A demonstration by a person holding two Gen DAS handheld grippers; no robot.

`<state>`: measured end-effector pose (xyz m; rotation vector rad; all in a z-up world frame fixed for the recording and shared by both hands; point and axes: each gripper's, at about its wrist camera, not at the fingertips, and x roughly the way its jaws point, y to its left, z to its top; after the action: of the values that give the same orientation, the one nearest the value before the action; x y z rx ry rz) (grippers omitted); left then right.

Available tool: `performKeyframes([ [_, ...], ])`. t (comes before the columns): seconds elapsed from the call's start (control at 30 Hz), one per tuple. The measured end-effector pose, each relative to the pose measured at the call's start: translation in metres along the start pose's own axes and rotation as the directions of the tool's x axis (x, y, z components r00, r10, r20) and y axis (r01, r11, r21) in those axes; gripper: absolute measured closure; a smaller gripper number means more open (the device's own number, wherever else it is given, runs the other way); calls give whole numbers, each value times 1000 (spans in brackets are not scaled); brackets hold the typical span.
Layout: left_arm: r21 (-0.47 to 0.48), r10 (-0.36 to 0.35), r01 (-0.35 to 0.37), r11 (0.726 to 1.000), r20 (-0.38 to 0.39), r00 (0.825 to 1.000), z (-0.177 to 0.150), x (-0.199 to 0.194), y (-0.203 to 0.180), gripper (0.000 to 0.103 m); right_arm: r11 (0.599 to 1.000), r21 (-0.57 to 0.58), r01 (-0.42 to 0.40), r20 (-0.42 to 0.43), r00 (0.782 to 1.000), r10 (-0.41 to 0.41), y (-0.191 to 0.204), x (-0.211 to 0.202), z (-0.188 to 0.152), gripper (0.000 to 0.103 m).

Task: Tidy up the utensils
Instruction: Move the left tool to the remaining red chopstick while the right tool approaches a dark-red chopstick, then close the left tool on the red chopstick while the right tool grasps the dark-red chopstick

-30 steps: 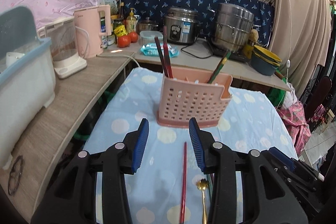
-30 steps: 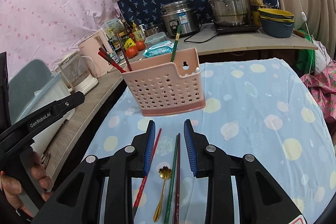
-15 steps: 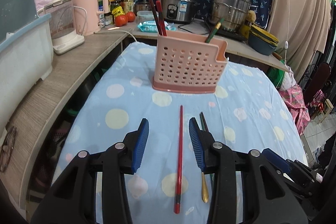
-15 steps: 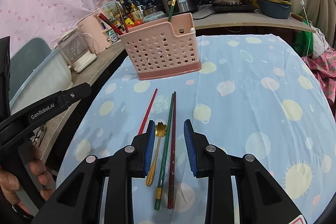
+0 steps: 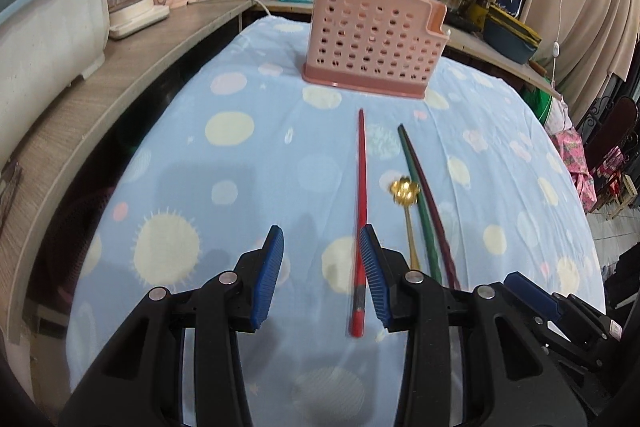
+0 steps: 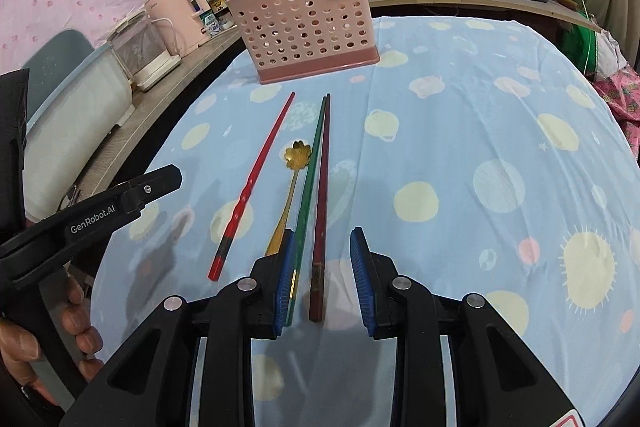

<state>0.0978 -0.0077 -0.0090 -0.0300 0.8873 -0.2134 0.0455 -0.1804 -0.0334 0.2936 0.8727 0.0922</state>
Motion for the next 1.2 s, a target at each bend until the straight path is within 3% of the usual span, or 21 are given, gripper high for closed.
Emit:
performKeyframes([
  [0.47, 22, -10, 12, 1000, -81, 997, -38, 14, -4, 65, 1000, -22, 17, -55, 998, -18, 5, 13, -27, 82],
  [0.9, 11, -37, 39, 999, -103, 994, -43, 24, -6, 64, 999, -22, 36, -58, 998, -38, 2, 25, -25, 85],
  [1.2, 26, -29, 32, 999, -95, 995, -43, 27, -10, 63, 999, -17, 45, -60, 997, -46, -1, 28, -24, 94],
])
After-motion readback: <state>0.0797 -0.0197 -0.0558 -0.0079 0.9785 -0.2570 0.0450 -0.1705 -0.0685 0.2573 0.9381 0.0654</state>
